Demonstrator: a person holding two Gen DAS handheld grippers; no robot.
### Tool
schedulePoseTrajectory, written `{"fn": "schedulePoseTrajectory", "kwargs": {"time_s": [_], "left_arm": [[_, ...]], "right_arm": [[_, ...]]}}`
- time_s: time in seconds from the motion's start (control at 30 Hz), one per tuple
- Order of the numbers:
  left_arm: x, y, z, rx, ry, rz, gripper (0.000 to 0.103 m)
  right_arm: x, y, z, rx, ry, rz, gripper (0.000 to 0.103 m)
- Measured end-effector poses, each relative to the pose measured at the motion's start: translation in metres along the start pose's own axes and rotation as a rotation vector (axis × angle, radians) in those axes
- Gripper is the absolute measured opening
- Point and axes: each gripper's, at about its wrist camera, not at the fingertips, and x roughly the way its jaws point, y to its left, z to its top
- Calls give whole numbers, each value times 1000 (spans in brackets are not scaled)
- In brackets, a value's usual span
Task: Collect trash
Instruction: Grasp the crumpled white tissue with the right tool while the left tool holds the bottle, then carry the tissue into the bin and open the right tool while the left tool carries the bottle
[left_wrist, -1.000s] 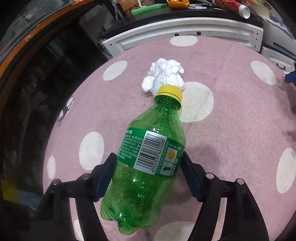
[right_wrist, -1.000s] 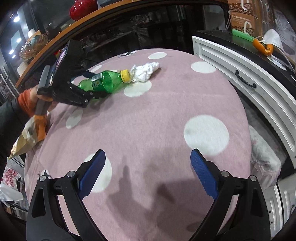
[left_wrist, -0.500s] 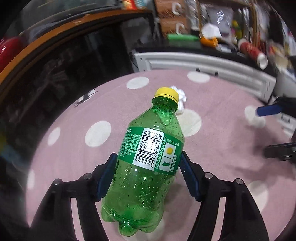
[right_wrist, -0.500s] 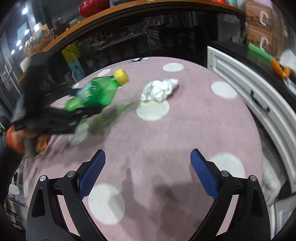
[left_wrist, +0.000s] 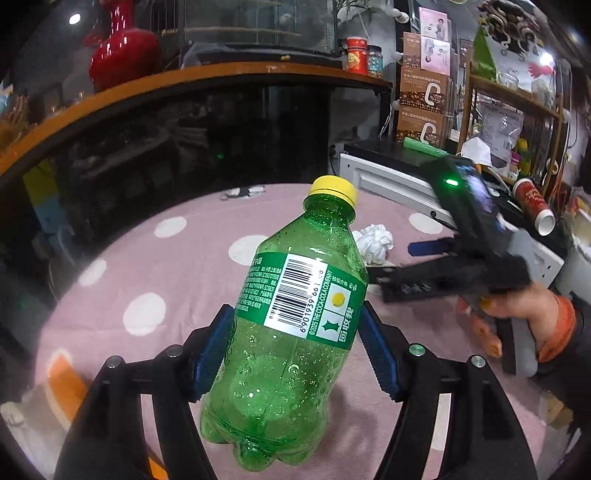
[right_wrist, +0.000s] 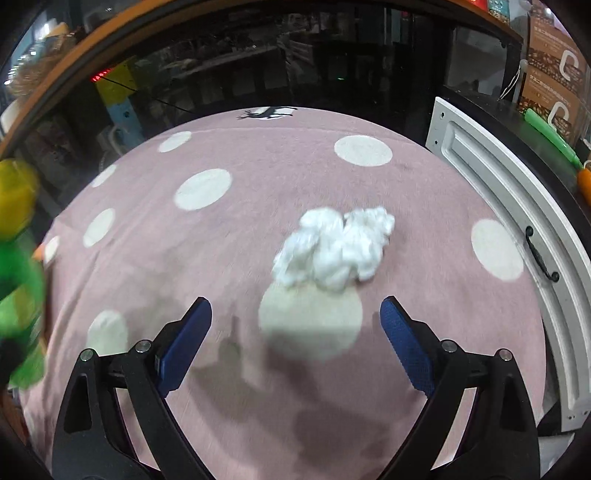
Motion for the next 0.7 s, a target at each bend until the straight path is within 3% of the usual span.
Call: {"fn": "schedulePoseTrajectory", "kwargs": {"time_s": [0.03,0.13,0.2,0.3,0.7], "left_arm": [[-2,-4,-2,15,-13,10,67],[-10,-8,-10,35,-26,-1,67],[-12,-11,-14,39,-28,-8,67],[-18,-14,-19,44,-34,-14,67],[-55,-20,-43,-5,-71,-26,67]], "right_arm": [[5,0,3,8,3,-13,90],[22,-4,10,24,31,-43,74],[28,-6,11,33,42,-58,42],[18,-5,7,36,2,-57,32],[-84,27,-65,-49,-121,30,30]]}}
